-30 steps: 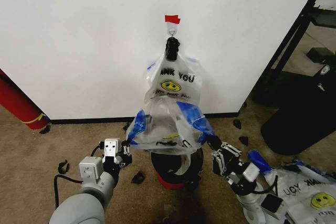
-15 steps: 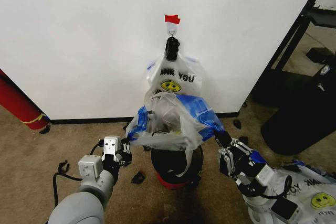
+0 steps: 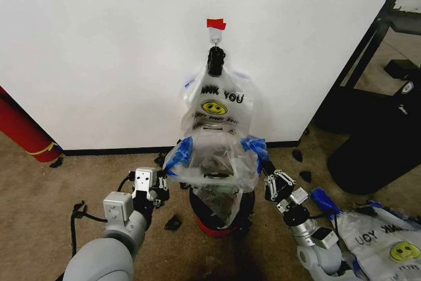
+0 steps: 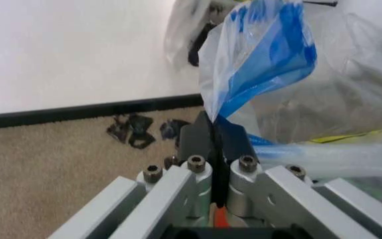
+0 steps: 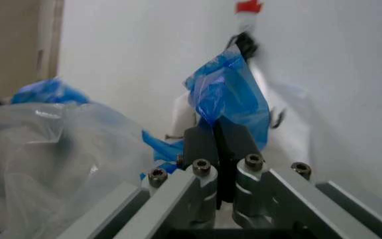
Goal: Pick up the garbage bag from the wall and place it over the trash bin.
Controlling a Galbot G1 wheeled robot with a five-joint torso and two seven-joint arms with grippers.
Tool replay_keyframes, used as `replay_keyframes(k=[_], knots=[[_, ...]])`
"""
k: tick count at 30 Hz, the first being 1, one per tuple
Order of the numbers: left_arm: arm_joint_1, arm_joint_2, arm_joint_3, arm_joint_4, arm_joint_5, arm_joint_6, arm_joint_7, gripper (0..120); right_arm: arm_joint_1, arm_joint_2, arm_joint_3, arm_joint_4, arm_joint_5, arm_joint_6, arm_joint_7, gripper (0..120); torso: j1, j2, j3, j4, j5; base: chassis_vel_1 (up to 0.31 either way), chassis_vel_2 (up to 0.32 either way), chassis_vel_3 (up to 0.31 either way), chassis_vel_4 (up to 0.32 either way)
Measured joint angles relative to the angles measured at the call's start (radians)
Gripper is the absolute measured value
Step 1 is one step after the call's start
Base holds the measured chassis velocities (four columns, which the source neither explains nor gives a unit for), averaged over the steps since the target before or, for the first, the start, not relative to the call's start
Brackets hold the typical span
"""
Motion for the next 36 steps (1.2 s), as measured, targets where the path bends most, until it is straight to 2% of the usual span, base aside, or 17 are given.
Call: replay_keyframes(k=[4,5,11,17,21,25,32,36], knots=[[0.007,0.031,0.024,0.000,-0.003,-0.002,0.020,0,0.003,-0.036,0.006,-0.048,0.086,-0.009,-0.220,0,0.000,0.000,0.000,-0.0001,0.0000,0.000,0.000,0.000,0.000],[0.007,0.031,0.024,0.000,-0.003,-0.002,0.020,0,0.003,-0.036,0.006,-0.048,0.086,-0.009,-0.220,0,0.000,0.000,0.000,-0.0001,0.0000,0.000,0.000,0.000,0.000],[-0.025,0.047,0.071,0.032,-0.003,-0.055,0.082,0,0.066,-0.059,0.021,-0.103,0.149,-0.042,-0.448,0,0.000,0.000,0.000,-0.0001,0.0000,0.000,0.000,0.000,0.000],[-0.036,0.043,0.086,0.099,-0.002,-0.088,0.128,0,0.103,-0.068,0.039,-0.107,0.203,-0.084,-0.557,0,0.000,0.000,0.000,0.0002,-0.0001,0.000,0.000,0.000,0.000],[-0.026,0.036,0.097,0.133,0.001,-0.096,0.129,0,0.092,-0.079,0.039,-0.100,0.221,-0.096,-0.610,0,0.000,0.000,0.000,0.0001,-0.0001,0.000,0.000,0.000,0.000],[-0.004,0.030,0.103,0.168,0.050,-0.097,0.107,0,0.066,-0.090,0.039,-0.107,0.222,-0.105,-0.681,0,0.000,0.000,0.000,0.0000,-0.0001,0.000,0.000,0.000,0.000],[0.035,0.043,0.087,0.167,0.119,-0.073,0.081,0,0.031,-0.108,0.040,-0.116,0.249,-0.130,-0.760,0,0.000,0.000,0.000,0.0001,0.0000,0.000,0.000,0.000,0.000],[0.087,0.072,0.067,0.149,0.180,-0.058,0.078,0,-0.014,-0.136,0.041,-0.111,0.305,-0.152,-0.791,0,0.000,0.000,0.000,-0.0001,0.0000,0.000,0.000,0.000,0.000]])
